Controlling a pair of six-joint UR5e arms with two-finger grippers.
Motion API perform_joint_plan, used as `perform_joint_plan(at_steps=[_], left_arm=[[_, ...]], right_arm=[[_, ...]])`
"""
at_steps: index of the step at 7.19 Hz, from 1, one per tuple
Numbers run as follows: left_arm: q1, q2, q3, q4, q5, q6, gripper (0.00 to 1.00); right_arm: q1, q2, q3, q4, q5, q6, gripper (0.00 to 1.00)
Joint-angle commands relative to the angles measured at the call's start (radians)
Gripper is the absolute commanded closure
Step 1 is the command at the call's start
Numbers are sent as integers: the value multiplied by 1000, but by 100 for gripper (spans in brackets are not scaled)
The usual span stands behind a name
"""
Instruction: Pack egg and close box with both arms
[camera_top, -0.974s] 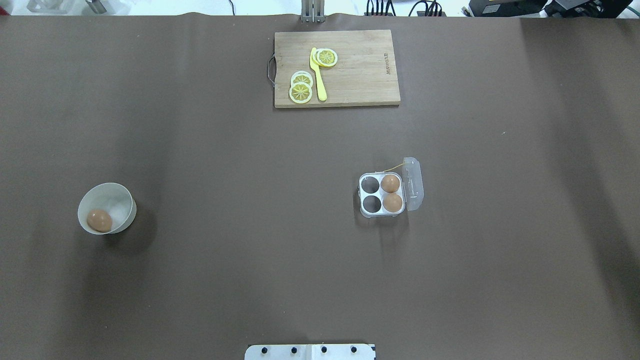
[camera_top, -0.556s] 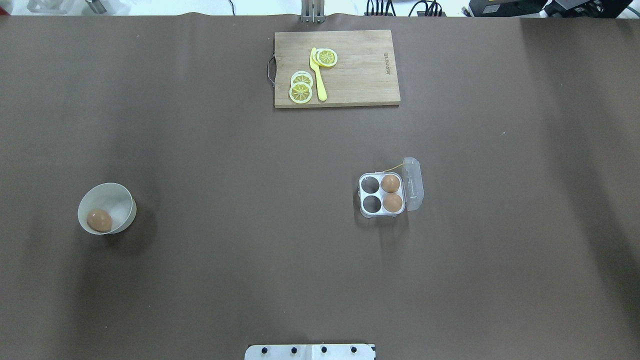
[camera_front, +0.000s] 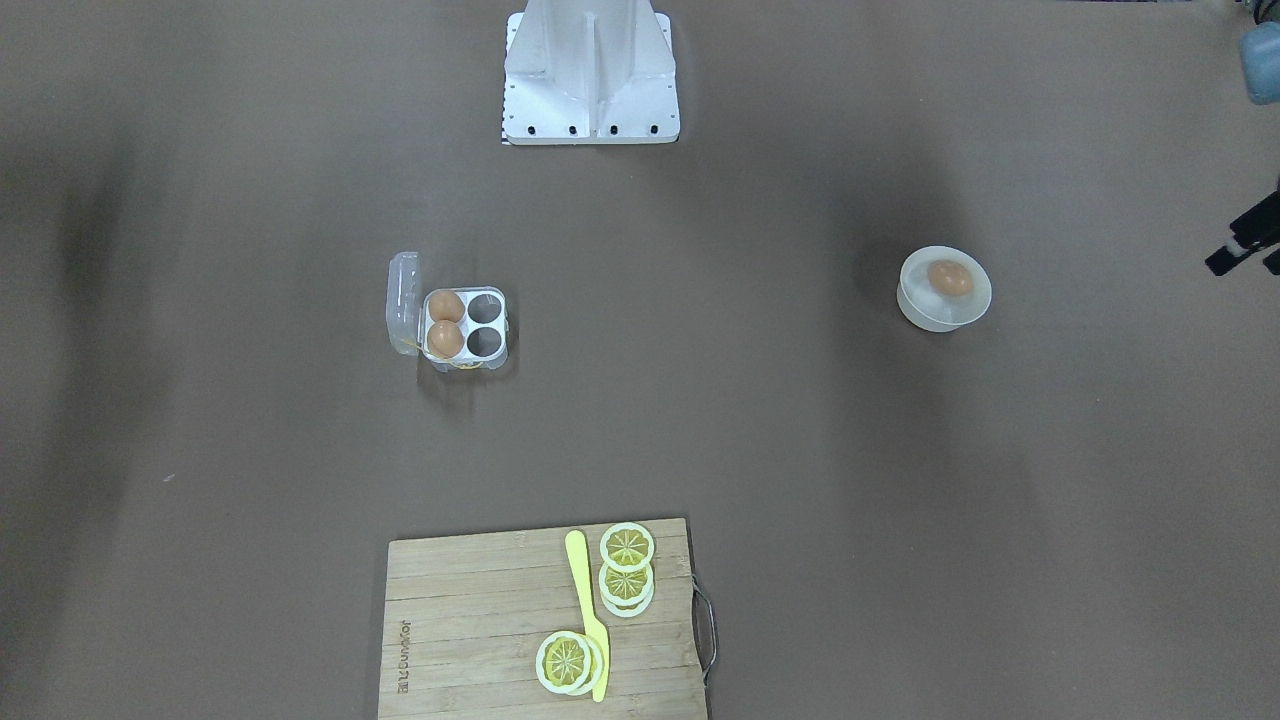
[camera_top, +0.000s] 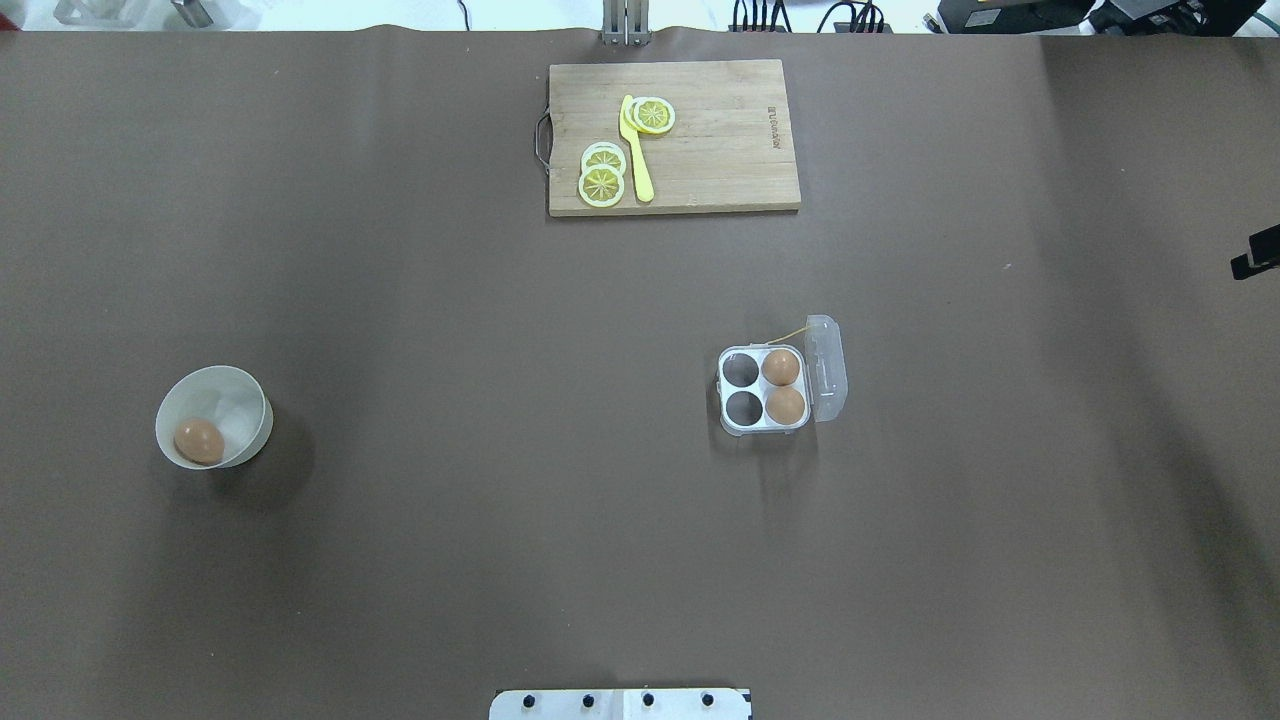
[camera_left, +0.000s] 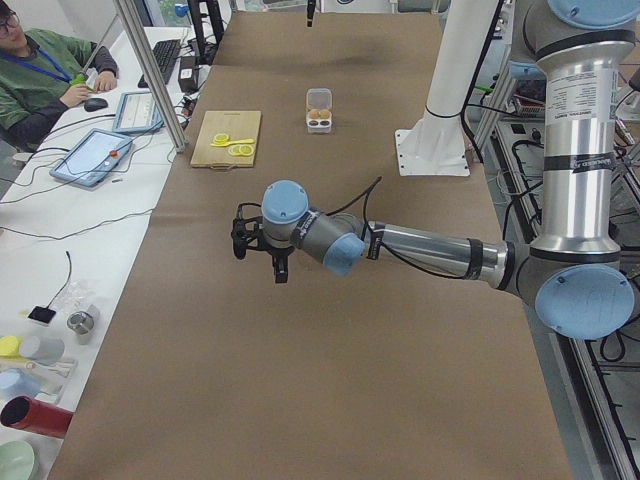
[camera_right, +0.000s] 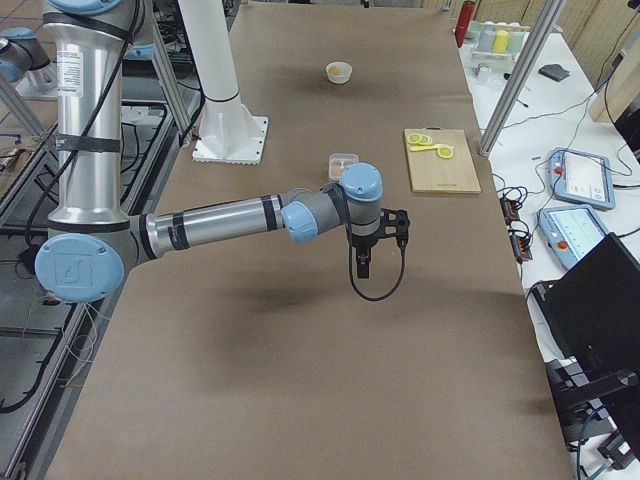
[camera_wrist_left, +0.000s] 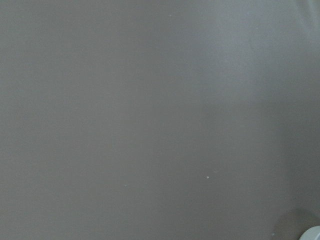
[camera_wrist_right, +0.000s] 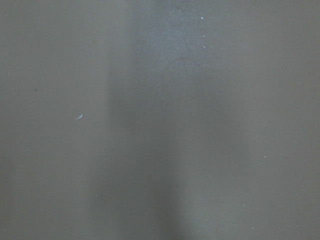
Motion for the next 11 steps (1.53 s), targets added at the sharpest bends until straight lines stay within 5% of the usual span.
perform_joint_plan(at_steps=[1,6,11], left_arm=[[250,3,-90,1,172,-331,2],[444,-34,-73,1,312,-585,12],[525,-73,-16,1,356,-811,21]], right_arm=[[-30,6,12,2,-15,46,0],[-33,5,12,3,-14,44,0],[-34,5,11,3,-15,44,0]])
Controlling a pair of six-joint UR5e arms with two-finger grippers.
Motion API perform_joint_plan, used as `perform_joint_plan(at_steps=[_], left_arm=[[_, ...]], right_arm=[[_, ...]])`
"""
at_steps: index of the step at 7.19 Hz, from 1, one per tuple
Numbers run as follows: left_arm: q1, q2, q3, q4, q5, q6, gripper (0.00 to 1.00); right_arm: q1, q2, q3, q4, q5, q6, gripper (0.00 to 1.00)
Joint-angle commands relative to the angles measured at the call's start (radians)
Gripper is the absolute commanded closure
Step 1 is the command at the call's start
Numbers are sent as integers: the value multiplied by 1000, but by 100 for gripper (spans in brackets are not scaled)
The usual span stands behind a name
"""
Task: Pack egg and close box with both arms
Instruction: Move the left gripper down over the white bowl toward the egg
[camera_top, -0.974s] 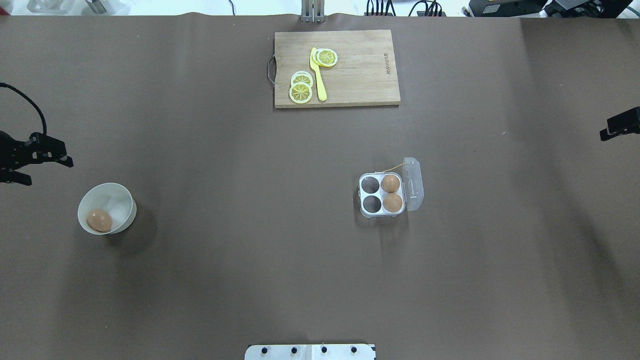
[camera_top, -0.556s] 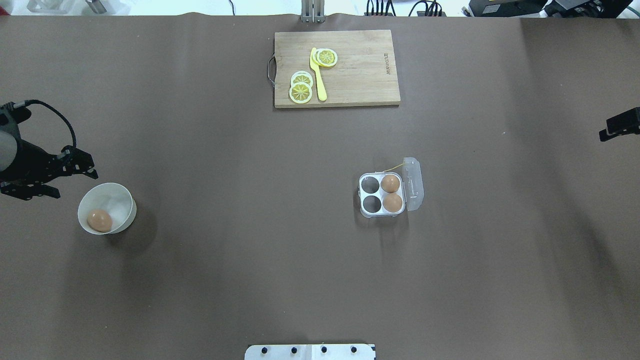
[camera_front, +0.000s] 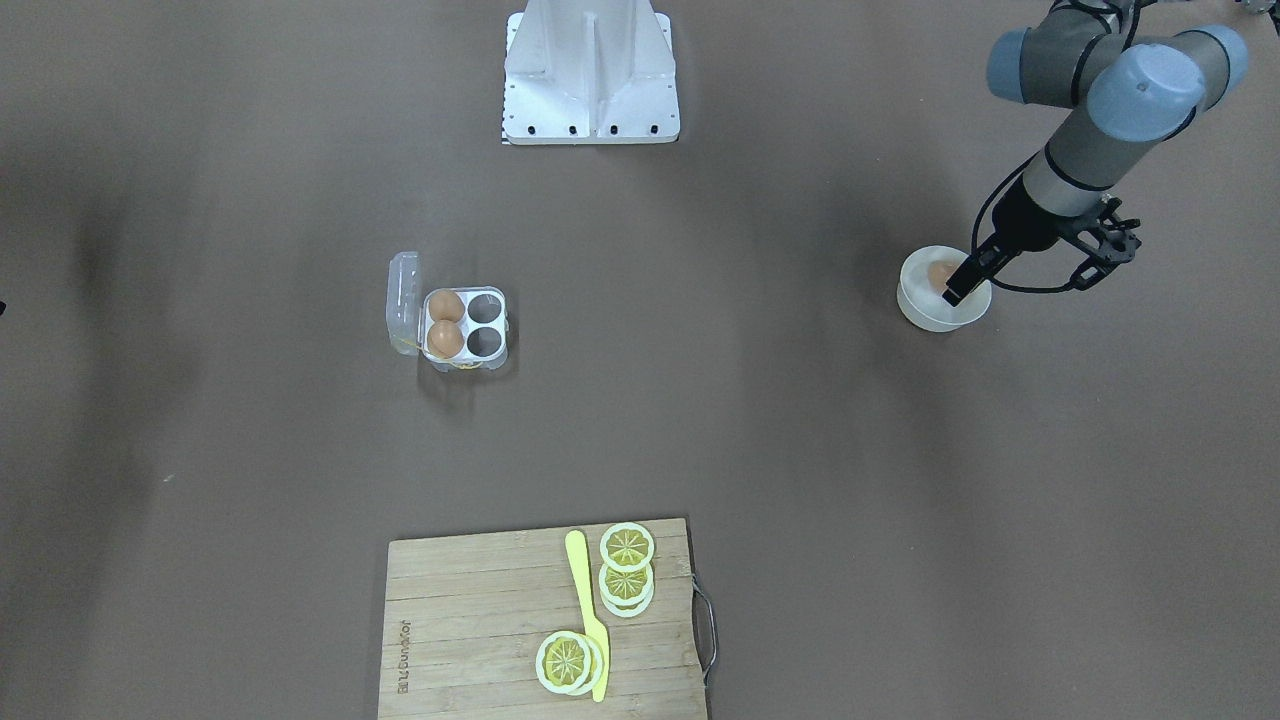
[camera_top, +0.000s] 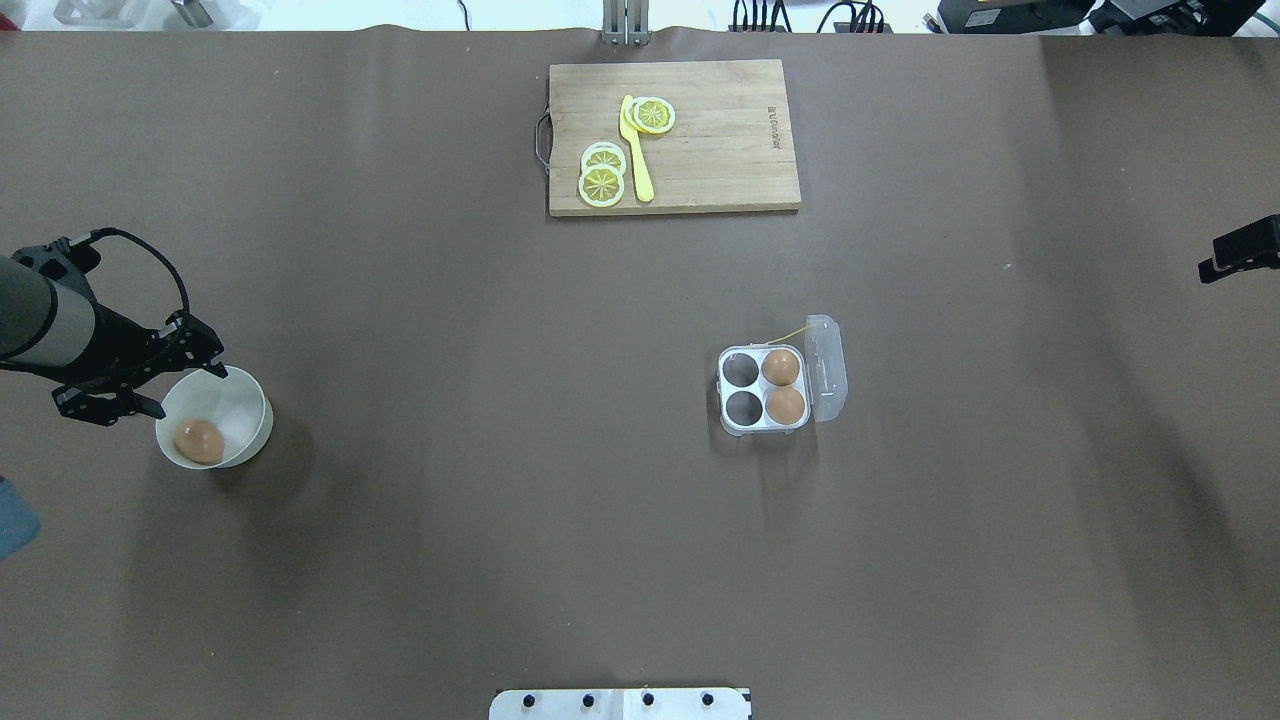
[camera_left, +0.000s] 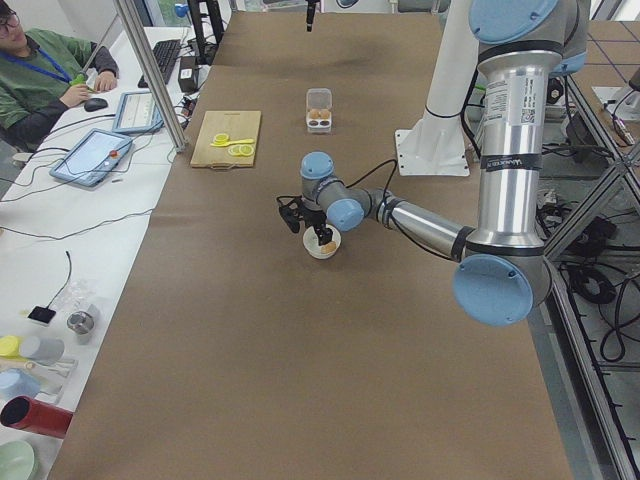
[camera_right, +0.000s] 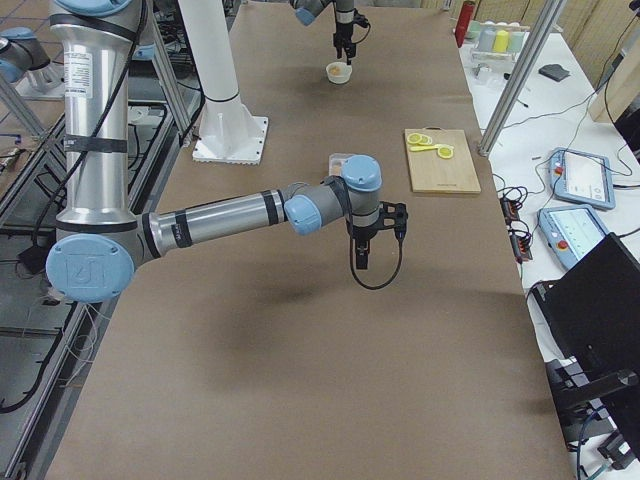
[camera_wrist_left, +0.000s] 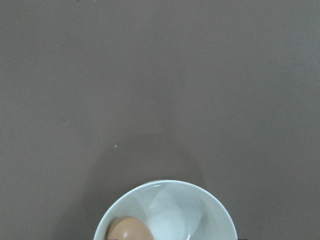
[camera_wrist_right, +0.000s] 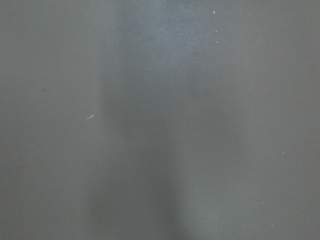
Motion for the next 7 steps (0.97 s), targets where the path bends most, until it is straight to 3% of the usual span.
perform_joint_plan(at_steps=[1,7], left_arm=[[35,-8,10,0,14,-52,23],[55,5,17,0,25,-51,23]], right_arm=[[-1,2,0,0,-2,0,0],[-2,2,-2,0,-9,0,0]])
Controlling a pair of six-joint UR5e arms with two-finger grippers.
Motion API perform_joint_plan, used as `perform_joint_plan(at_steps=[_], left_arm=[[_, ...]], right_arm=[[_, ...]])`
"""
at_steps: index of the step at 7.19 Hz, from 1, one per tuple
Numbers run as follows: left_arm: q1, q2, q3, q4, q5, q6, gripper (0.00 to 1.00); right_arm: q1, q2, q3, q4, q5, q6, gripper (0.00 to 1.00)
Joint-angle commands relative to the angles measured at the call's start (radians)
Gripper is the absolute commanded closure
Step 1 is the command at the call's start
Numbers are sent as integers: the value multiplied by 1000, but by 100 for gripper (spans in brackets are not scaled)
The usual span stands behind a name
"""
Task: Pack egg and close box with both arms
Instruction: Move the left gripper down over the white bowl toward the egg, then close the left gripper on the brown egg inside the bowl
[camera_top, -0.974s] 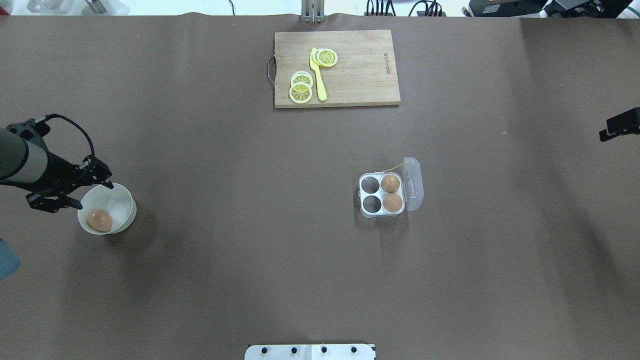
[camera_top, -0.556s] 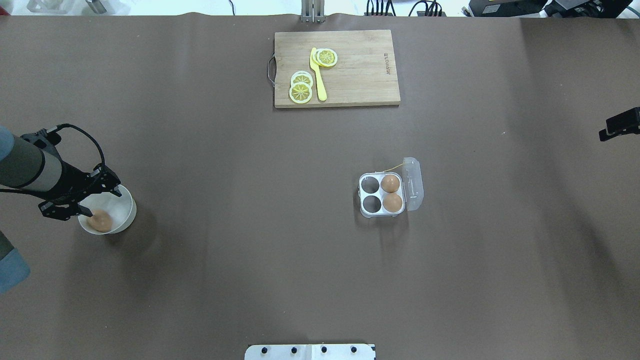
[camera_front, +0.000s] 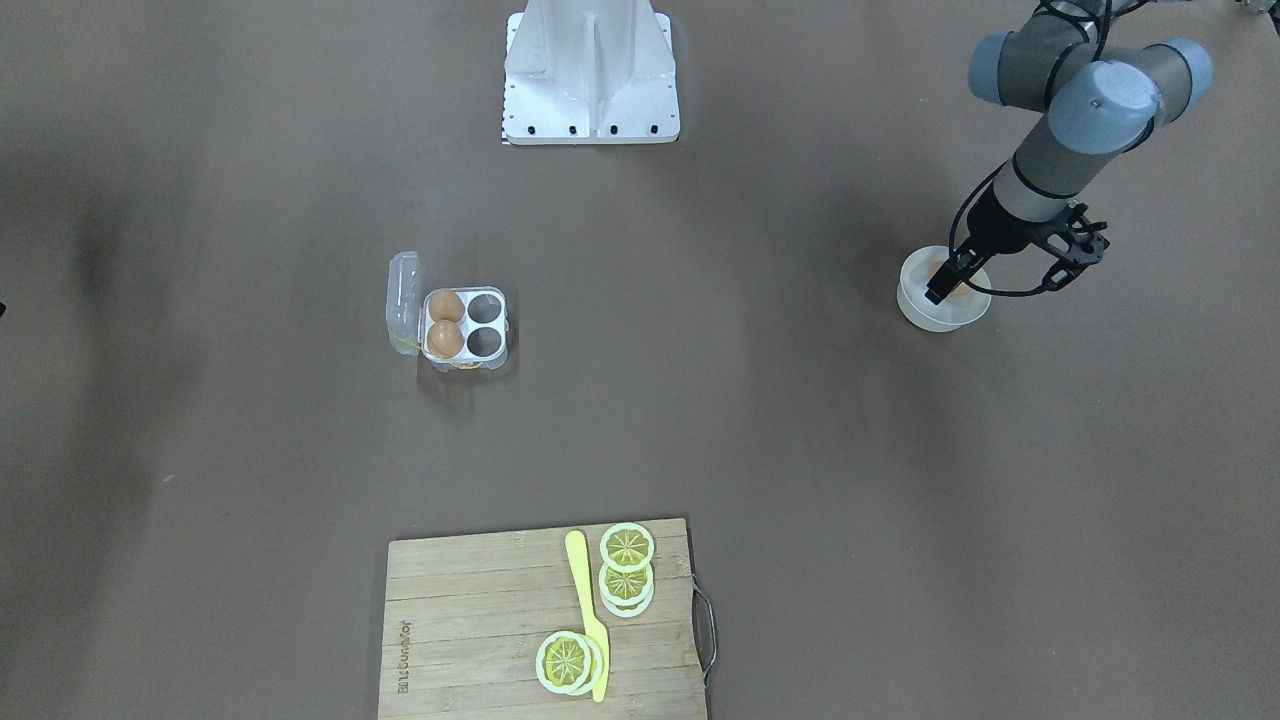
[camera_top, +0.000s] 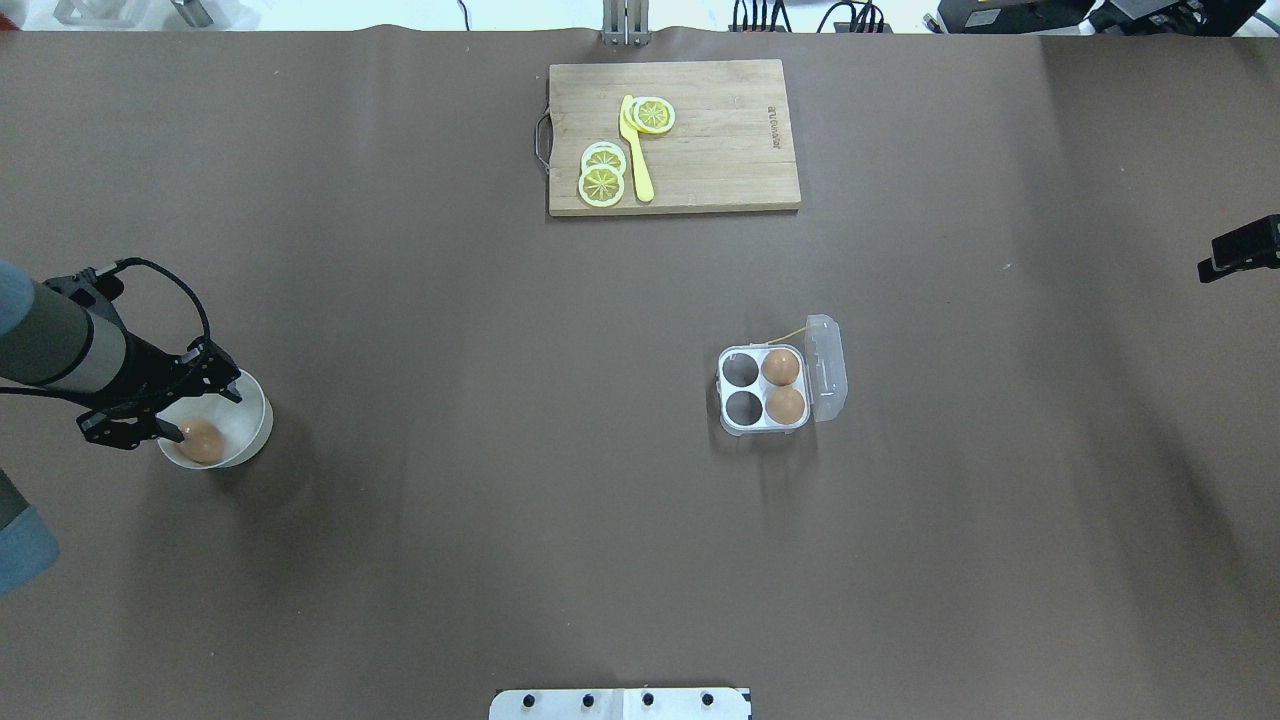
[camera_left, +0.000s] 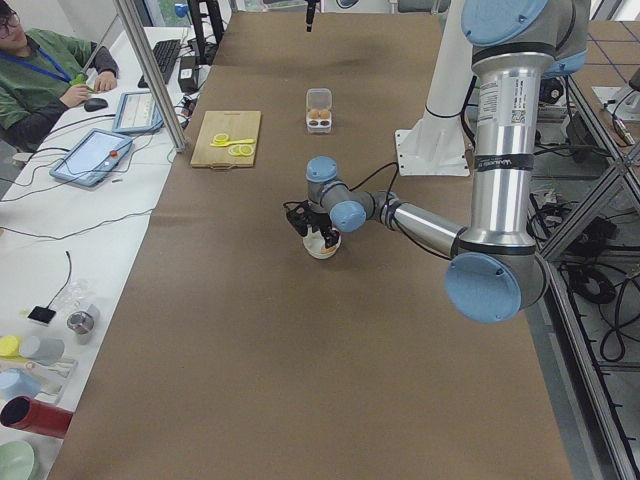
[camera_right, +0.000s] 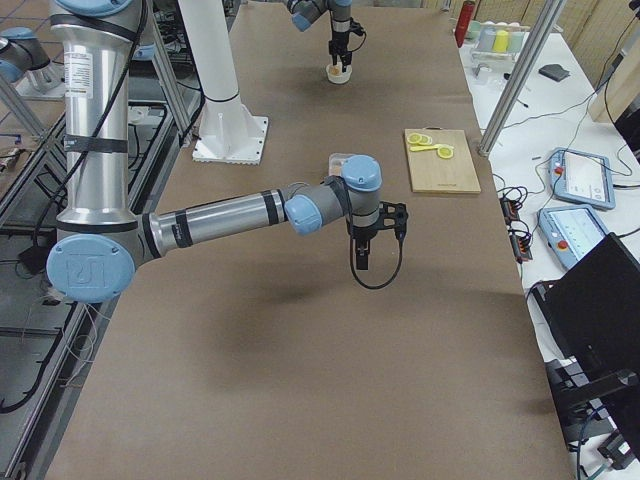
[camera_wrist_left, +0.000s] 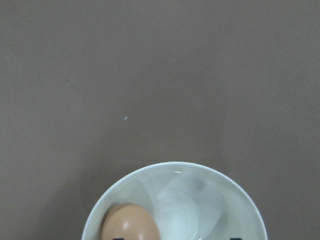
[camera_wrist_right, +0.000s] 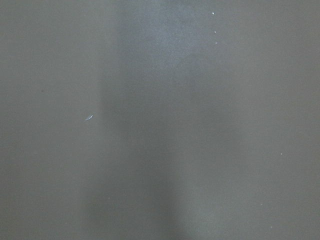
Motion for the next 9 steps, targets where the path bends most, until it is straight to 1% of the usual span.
perform_joint_plan(at_steps=[1,5,8,9], left_arm=[[3,-1,11,0,0,1,23],[12,-10,35,-2,2,2,23],[26,-11,34,-3,3,11,22],[57,-13,34,-5,32,19,21]], right_arm=[[-2,0,-1,0,-1,0,0],[-3,2,-1,0,-1,1,0],[-5,2,-2,0,-1,1,0],[-3,2,-2,0,-1,1,0]])
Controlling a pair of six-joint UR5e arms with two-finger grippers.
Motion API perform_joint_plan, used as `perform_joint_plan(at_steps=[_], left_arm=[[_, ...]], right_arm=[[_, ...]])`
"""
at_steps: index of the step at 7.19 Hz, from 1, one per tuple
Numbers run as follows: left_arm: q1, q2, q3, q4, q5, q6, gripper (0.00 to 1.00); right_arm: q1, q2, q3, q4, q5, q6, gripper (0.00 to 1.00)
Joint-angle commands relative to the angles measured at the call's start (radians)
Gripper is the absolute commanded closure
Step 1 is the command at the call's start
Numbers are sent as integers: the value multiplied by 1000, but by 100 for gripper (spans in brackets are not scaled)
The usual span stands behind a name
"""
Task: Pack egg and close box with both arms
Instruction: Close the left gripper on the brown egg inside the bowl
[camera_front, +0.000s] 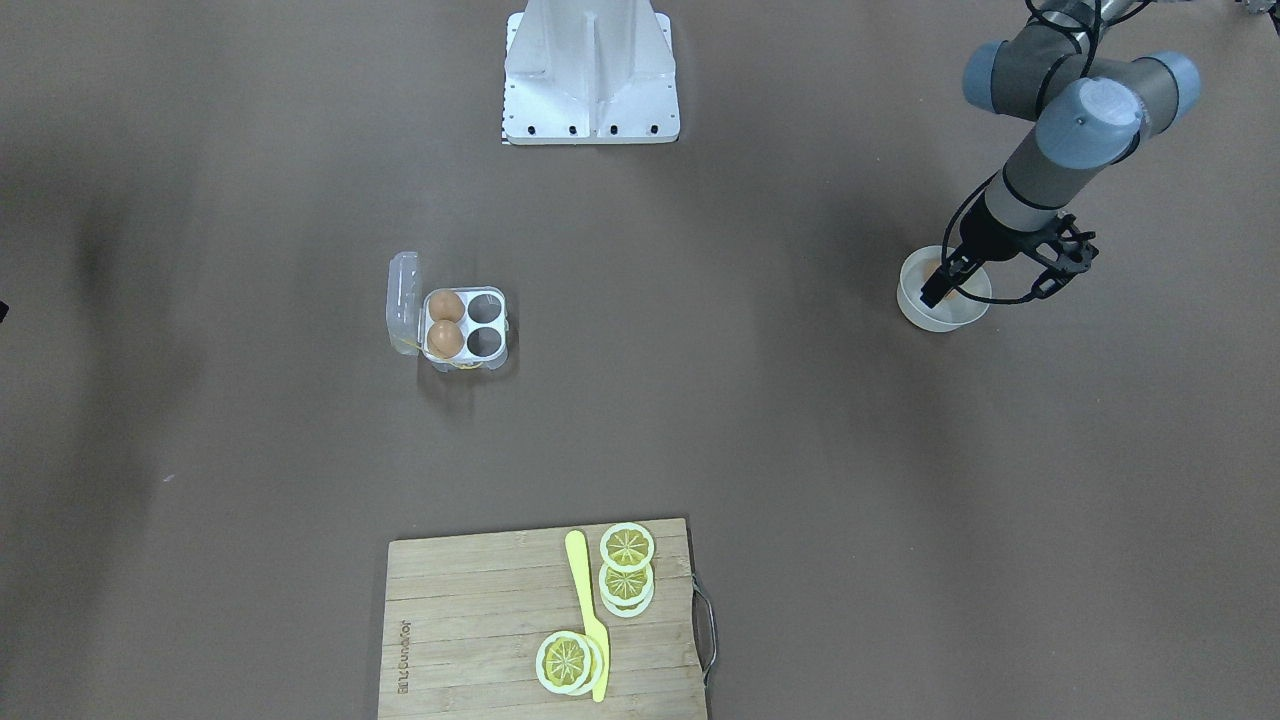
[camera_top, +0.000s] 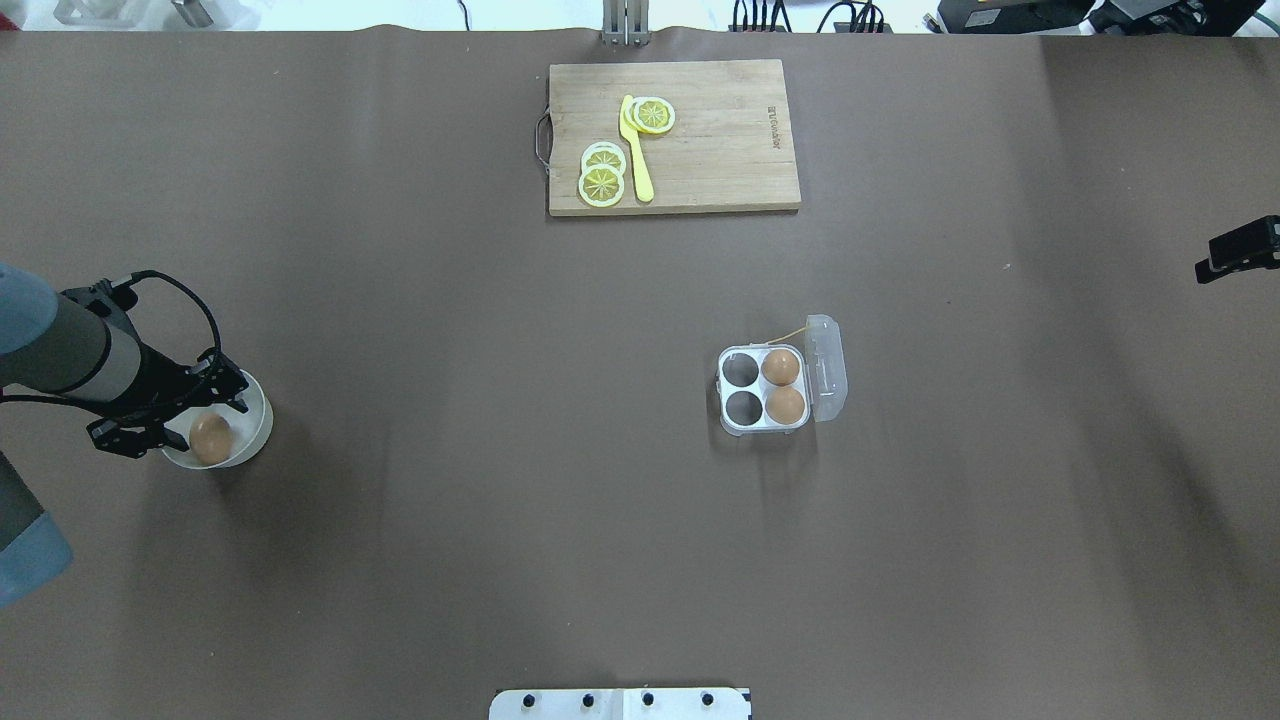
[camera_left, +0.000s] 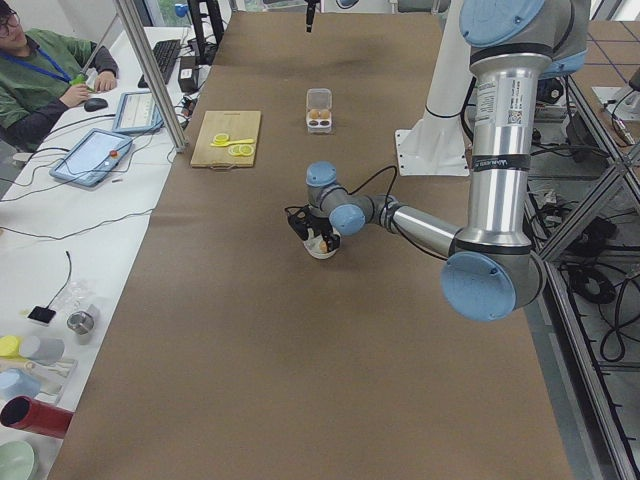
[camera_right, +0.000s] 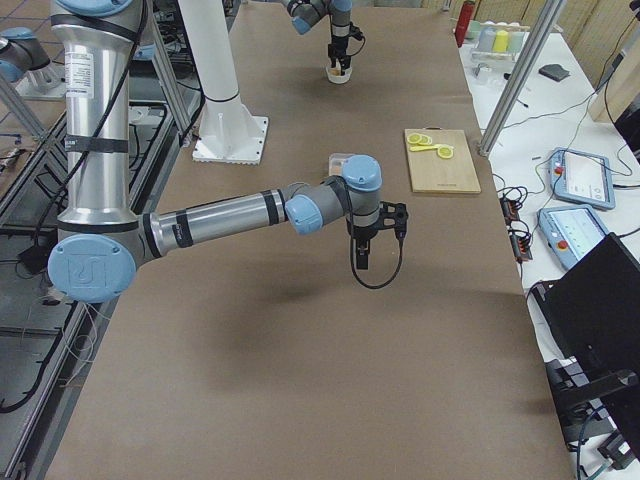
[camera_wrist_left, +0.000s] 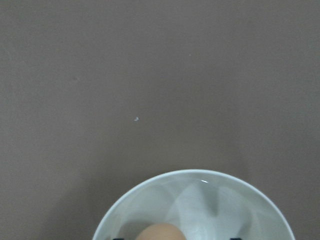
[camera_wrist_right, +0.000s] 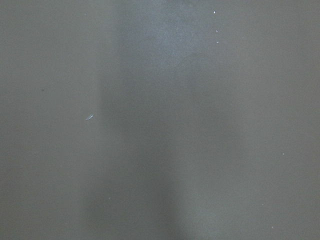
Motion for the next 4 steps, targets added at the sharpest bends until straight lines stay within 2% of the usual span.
perform_joint_plan(at_steps=[1,2,3,4], left_arm=[[37,0,-4,-1,40,34,20],[37,0,-8,-1,42,57,21],[36,0,-13,-1,41,80,34],[36,-1,-14,-1,39,94,53]], right_arm=[[1,0,1,0,0,0,0],[1,0,1,0,0,0,0],[1,0,1,0,0,0,0],[-1,0,1,0,0,0,0]])
